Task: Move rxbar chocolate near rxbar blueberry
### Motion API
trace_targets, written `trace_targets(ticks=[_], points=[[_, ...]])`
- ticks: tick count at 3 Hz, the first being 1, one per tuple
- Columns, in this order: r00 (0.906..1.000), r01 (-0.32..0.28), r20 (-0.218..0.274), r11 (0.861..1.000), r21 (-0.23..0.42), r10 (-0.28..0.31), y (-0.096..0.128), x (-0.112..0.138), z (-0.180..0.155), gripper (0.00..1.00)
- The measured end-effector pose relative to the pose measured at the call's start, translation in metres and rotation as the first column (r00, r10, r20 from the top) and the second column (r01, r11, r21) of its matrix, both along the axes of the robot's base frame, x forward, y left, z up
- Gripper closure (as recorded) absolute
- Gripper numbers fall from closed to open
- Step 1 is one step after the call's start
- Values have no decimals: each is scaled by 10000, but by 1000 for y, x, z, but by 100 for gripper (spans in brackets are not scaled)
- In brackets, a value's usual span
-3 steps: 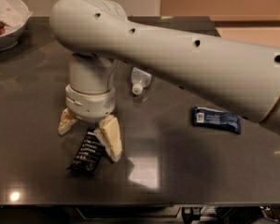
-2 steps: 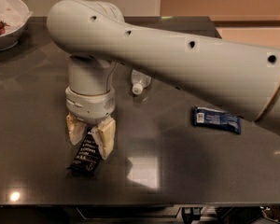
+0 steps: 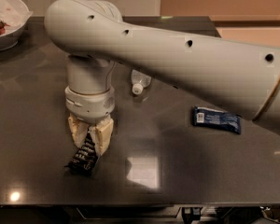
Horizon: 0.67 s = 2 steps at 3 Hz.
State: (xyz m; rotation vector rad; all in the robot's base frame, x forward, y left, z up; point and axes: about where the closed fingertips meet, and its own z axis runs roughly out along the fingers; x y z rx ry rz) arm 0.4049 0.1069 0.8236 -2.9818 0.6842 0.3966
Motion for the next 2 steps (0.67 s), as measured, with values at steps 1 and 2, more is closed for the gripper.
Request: trace_targets(ticks=[1, 2], points=[[10000, 1, 0, 10000, 0, -1, 0, 0, 0, 100], [9965, 832, 96, 9965, -80, -831, -30, 21, 11, 100]])
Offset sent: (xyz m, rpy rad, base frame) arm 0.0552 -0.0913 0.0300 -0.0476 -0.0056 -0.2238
